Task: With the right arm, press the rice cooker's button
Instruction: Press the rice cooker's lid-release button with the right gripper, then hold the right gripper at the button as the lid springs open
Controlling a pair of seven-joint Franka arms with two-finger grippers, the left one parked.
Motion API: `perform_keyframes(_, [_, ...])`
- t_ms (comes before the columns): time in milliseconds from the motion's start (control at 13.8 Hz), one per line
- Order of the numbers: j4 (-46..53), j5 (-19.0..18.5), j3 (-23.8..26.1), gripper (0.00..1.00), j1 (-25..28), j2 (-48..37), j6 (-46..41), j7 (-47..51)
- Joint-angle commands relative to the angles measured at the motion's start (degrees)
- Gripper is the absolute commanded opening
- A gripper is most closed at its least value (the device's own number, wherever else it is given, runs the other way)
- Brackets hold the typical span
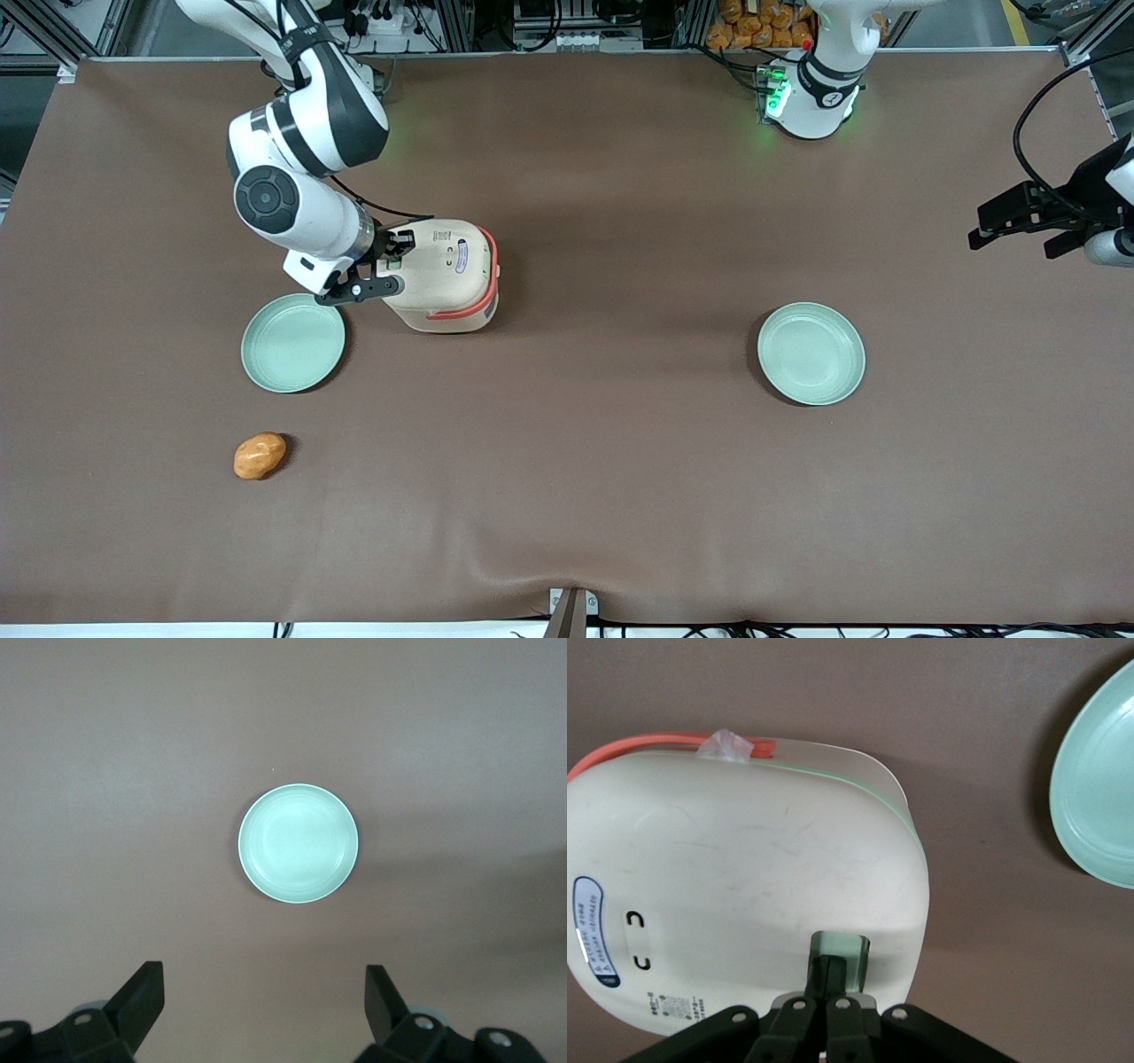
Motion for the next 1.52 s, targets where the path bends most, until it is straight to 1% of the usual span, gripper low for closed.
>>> perform_keyframes(0, [-3.6,0.8,-0.3,0.02,0.8,0.6,4.4,0.5])
perform_keyframes(290, [-3.1,0.8,-0.3,0.02,0.3,0.0,3.3,0.5])
perform_keyframes(871, [8.1,0.9,-0.3,0.03,0.2,-0.7,-13.1,0.9])
perform_keyframes(944, [10.0,0.9,-0.3,0.04,0.2,-0.8,-15.5,0.9])
perform_keyframes(1089, [14.1,1.1,-0.3,0.12,0.1,-0.9,-19.4,0.9])
perform_keyframes(1161, [16.1,1.1,-0.3,0.21,0.0,-1.0,-20.7,0.8])
perform_keyframes(1234, [17.7,1.0,-0.3,0.41,-0.1,-1.1,-21.1,0.7])
perform_keyframes(1306, [19.5,0.9,-0.3,0.72,-0.5,-1.1,-21.1,0.2])
perform_keyframes(1379, [21.2,0.5,-0.4,0.94,-0.8,-1.0,-21.1,0.1])
perform_keyframes(1452, [22.7,0.1,-0.4,1.00,-1.2,-1.1,-21.0,-0.1])
